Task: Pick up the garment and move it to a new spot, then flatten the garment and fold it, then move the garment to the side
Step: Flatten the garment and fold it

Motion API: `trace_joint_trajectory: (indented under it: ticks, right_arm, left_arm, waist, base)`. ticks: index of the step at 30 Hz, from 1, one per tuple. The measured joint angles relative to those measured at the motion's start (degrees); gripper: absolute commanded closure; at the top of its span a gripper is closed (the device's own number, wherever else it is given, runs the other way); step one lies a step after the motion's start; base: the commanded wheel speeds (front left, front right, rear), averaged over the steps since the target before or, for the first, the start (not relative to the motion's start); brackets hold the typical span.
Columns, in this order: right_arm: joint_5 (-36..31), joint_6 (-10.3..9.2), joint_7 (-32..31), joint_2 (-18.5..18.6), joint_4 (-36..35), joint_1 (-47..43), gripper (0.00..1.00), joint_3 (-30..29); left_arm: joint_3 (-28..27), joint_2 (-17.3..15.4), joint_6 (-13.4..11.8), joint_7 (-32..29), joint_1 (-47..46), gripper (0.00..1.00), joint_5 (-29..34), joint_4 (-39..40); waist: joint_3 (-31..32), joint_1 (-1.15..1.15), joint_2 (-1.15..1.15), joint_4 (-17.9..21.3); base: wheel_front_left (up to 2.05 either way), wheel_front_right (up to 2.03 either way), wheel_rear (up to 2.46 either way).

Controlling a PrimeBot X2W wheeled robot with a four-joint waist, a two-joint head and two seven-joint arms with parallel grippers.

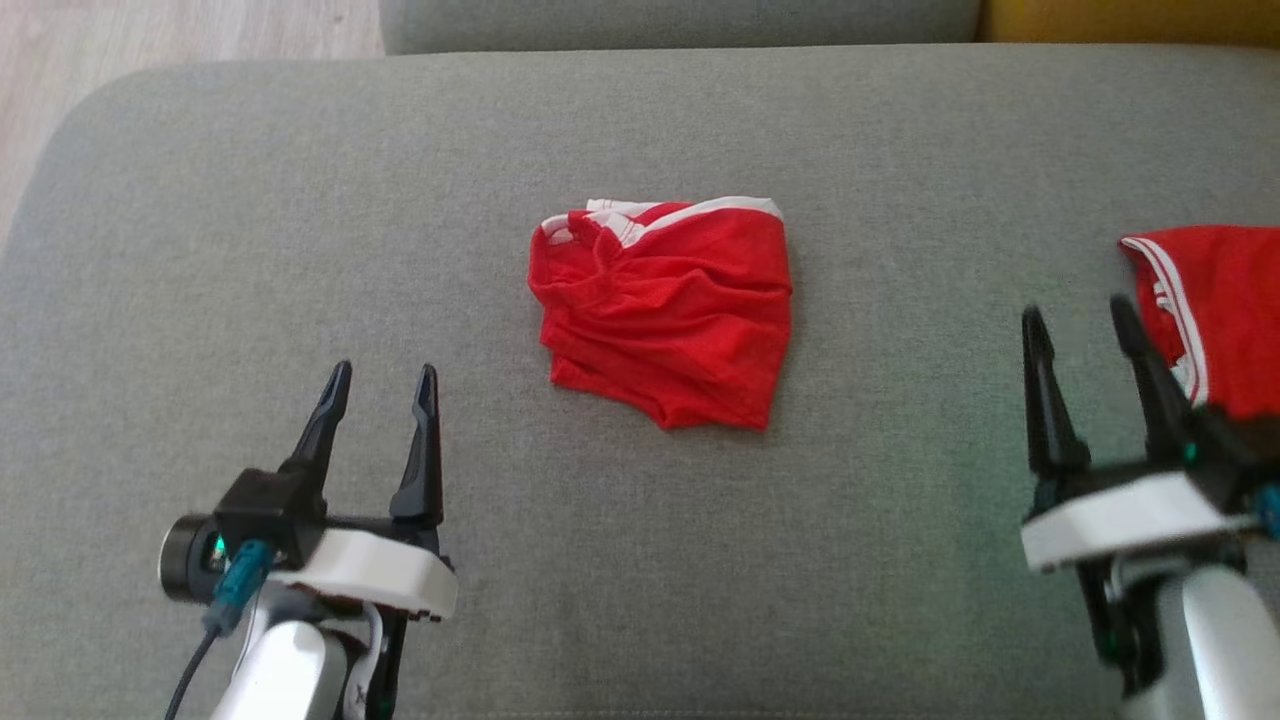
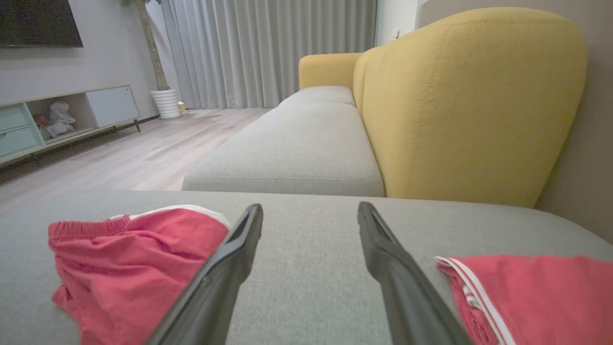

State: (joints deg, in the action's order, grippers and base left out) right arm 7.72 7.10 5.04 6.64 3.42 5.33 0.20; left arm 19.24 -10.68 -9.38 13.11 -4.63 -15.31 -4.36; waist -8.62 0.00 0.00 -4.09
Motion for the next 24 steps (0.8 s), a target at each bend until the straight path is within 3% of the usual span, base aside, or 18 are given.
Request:
trace_joint_trajectory:
  ticks: [8,24]
  right_arm:
    - [-1.19,0.0,-3.76,-2.42,-7.42,-5.57,0.0,-1.35]
    - [-1.25,0.0,-5.06,-3.22,-8.88,-6.06,0.0,-1.4]
  left_arm:
    - [-0.34,-0.4,-0.79,-0.96,0.94,0.0,-0.51,0.65]
    - [-0.46,-1.03,-1.54,-1.42,0.96,0.0,-0.58,1.0]
  waist:
    - [0.61,0.0,0.0,0.67]
    - [0.64,0.0,0.0,0.85]
  base:
    - [0.0,0.0,0.0]
    - [0.0,0.0,0.0]
